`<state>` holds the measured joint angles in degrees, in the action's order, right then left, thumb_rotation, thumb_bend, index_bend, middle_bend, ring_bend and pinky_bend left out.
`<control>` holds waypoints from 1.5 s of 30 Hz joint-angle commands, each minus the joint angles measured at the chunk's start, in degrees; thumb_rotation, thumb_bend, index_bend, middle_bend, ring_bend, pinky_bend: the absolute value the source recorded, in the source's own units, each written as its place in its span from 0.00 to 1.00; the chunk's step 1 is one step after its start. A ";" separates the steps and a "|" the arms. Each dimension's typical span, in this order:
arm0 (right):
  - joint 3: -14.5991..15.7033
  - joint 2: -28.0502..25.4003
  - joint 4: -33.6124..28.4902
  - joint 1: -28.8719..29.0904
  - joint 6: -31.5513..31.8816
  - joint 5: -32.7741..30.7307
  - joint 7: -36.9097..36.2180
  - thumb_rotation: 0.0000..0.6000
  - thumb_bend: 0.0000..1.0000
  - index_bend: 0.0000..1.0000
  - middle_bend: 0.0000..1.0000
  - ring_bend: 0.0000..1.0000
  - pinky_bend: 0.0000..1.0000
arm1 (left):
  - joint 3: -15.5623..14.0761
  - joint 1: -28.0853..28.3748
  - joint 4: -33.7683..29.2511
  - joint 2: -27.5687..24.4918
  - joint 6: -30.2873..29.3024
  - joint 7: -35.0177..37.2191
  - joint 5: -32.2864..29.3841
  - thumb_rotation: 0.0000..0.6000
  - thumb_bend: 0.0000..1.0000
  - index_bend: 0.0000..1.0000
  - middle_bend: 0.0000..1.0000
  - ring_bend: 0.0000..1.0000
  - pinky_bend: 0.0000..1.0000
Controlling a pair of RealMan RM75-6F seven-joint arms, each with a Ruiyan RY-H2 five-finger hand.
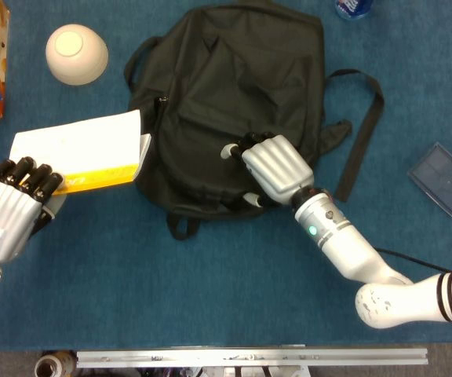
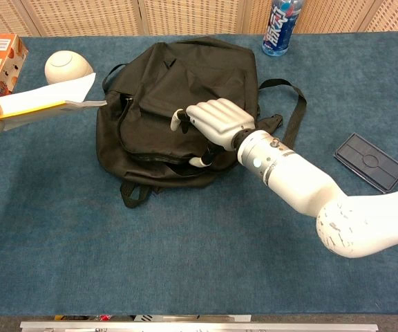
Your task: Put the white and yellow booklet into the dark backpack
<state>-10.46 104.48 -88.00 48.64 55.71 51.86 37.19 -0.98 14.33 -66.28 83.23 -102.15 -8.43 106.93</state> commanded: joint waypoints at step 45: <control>-22.42 11.57 17.68 12.52 1.05 -9.95 -13.70 1.00 1.00 0.68 0.67 0.66 0.85 | 0.14 8.47 4.37 1.20 -0.31 3.57 8.57 1.00 0.44 0.65 0.64 0.53 0.69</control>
<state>-32.34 115.91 -70.17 60.97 56.75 42.47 23.99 -0.91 22.47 -61.69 84.20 -102.69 -4.60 115.24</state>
